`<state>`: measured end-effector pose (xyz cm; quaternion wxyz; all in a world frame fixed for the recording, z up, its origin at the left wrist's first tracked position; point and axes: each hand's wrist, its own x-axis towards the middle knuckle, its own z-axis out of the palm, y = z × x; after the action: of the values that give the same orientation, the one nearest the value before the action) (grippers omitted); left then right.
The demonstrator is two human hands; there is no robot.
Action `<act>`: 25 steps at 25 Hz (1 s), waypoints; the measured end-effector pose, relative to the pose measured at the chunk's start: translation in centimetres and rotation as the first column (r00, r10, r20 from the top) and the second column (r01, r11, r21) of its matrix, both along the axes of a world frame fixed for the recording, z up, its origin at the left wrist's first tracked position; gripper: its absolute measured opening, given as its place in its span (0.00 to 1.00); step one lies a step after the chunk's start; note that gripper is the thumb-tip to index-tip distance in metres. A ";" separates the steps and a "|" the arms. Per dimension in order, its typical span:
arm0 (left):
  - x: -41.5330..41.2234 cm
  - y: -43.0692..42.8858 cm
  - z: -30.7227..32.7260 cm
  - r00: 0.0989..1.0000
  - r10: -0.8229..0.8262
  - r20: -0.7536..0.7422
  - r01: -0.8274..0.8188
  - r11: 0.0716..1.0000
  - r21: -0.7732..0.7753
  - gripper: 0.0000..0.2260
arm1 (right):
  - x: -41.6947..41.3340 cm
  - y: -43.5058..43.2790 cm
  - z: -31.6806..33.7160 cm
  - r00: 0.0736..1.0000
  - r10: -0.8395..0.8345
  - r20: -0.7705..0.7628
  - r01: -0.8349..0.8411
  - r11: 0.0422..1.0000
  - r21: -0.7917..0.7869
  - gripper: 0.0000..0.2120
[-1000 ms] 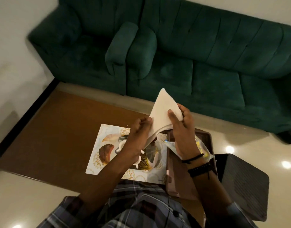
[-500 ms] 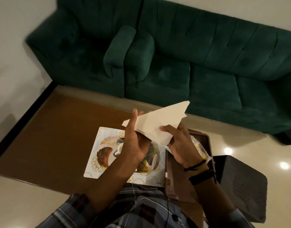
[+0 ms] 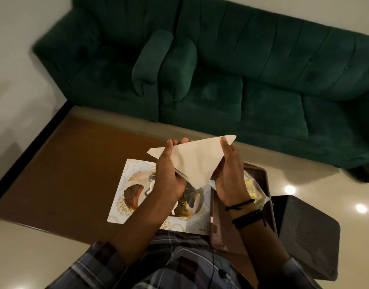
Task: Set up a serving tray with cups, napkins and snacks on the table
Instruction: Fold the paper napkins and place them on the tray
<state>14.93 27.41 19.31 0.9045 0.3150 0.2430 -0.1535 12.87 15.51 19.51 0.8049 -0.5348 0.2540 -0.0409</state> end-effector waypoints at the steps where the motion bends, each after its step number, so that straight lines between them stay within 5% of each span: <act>1: 0.0 0.0 -0.1 1.000 -0.009 -0.001 0.009 1.000 0.006 0.07 | 0.3 -0.4 -0.1 1.000 -0.014 -0.003 0.014 1.000 0.015 0.41; 6: 0.5 0.0 -0.2 1.000 0.015 0.006 -0.014 0.996 -0.088 0.08 | 0.9 -0.5 -1.1 0.996 -0.072 0.045 0.068 0.994 0.086 0.09; 10: 1.4 0.5 -1.4 0.999 0.027 0.035 -0.022 0.988 -0.150 0.12 | 0.8 -0.5 -1.8 0.993 -0.109 0.051 0.103 0.988 0.115 0.13; 16: 2.1 1.2 -2.8 0.994 0.084 -0.074 -0.091 0.990 -0.104 0.12 | 0.7 -0.8 -4.0 0.991 -0.124 0.043 0.124 0.992 -0.001 0.06; 20: 1.7 1.4 -4.5 0.973 0.156 -0.172 -0.169 0.983 -0.067 0.11 | 0.0 -0.4 -5.3 0.994 -0.083 -0.068 0.073 0.988 -0.136 0.23; 22: 1.4 1.4 -5.5 0.951 0.203 -0.234 -0.220 0.974 -0.046 0.12 | -0.5 0.0 -5.5 0.963 0.053 -0.263 -0.076 0.994 -0.078 0.27; 25: 0.6 0.8 -7.5 0.917 0.252 -0.309 -0.253 0.967 0.037 0.15 | -2.4 1.2 -7.0 0.867 0.335 -0.369 -0.319 0.942 0.105 0.12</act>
<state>15.53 28.17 11.77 0.8676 0.2512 0.4209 -0.0835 10.42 16.74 12.48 0.7458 -0.5513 0.3122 0.2059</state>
